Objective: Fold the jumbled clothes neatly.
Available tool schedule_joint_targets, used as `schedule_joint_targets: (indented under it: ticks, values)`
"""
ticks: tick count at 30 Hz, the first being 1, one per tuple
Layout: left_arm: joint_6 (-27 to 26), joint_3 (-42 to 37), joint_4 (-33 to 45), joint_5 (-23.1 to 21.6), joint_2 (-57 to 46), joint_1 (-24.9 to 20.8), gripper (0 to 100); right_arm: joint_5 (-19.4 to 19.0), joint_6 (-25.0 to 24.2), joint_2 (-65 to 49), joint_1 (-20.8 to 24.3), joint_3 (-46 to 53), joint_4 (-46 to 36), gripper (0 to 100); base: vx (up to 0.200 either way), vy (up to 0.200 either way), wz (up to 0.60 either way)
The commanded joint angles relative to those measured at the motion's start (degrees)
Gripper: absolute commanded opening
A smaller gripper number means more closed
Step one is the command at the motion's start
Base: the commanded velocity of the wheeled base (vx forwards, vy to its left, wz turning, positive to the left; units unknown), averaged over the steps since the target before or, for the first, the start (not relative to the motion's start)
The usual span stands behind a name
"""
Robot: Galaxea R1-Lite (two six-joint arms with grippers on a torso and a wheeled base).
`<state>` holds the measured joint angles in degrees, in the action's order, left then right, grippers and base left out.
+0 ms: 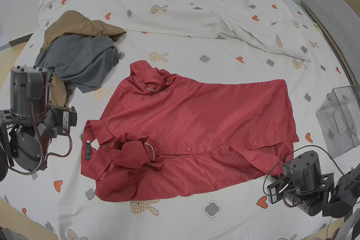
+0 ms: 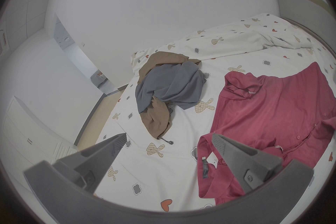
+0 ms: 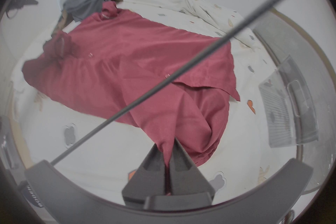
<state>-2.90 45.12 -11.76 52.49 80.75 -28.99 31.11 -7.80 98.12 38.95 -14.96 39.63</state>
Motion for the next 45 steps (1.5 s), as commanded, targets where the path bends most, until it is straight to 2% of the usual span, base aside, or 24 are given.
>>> schedule_joint_targets:
  ticks: [1,8,11,19,23,30,31,37,38,40,45]
  values:
    - [0.09,-0.21,-0.01,-0.46,0.64,-0.01,100,-4.39,1.03,-5.75,-3.09,-1.74,-0.08,0,0.000,0.000,0.00]
    - [0.00,-0.29,-0.01,-0.73,0.55,-0.01,100,-5.97,0.68,-4.25,-11.61,-4.55,0.01,0,0.000,0.000,0.00]
    - [0.00,-0.29,-0.01,-0.73,0.46,0.07,100,-7.03,0.68,-4.25,-13.81,-4.99,0.01,0,0.000,0.000,0.00]
    - [0.00,-0.29,-0.01,-0.73,0.37,0.07,100,-9.84,0.59,-2.15,-16.54,-5.61,0.18,0,0.000,0.000,0.00]
    - [0.00,-0.29,-0.01,-0.81,0.46,0.16,100,-10.02,0.51,0.05,-18.47,-7.54,0.18,0,0.000,0.000,0.00]
    - [0.00,-0.29,-0.01,-0.81,0.55,0.16,100,-9.93,0.42,3.92,-18.65,-11.94,0.36,0,0.000,0.000,0.00]
    - [0.00,-0.29,-0.01,-0.81,0.64,0.16,100,-9.93,0.33,4.62,-18.56,-13.34,0.36,100,0.000,0.000,0.00]
    - [0.00,-0.38,-0.01,-0.81,0.64,0.34,100,-8.87,-1.34,5.33,-19.35,-16.51,0.36,100,0.000,0.000,0.00]
    - [0.09,-0.38,-0.01,-0.81,0.64,0.42,100,-8.17,-1.16,5.15,-21.46,-17.47,0.27,100,0.000,0.000,0.00]
    - [0.00,-0.38,-0.01,-0.81,0.72,0.42,100,-7.64,-1.07,4.62,-22.51,-17.74,0.27,100,0.000,0.000,0.00]
    - [0.00,-0.38,-0.01,-0.81,0.90,0.42,100,-8.00,-1.34,1.72,-22.07,-15.72,-0.08,100,0.000,0.000,0.00]
